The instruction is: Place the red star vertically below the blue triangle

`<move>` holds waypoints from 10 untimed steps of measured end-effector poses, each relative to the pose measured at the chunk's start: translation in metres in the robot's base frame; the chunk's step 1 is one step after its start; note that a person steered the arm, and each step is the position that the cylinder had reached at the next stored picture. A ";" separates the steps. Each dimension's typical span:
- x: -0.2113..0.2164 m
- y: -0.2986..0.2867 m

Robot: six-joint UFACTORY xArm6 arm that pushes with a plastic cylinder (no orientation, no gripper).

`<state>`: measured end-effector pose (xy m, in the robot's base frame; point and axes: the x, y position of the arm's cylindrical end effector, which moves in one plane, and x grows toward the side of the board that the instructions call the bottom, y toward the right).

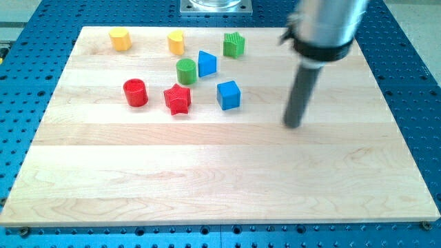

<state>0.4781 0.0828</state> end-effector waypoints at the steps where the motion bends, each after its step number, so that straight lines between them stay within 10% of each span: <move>1: 0.033 -0.165; 2: 0.003 -0.228; 7: -0.071 -0.071; 8: -0.033 -0.055; 10: 0.029 -0.222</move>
<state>0.5071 -0.1396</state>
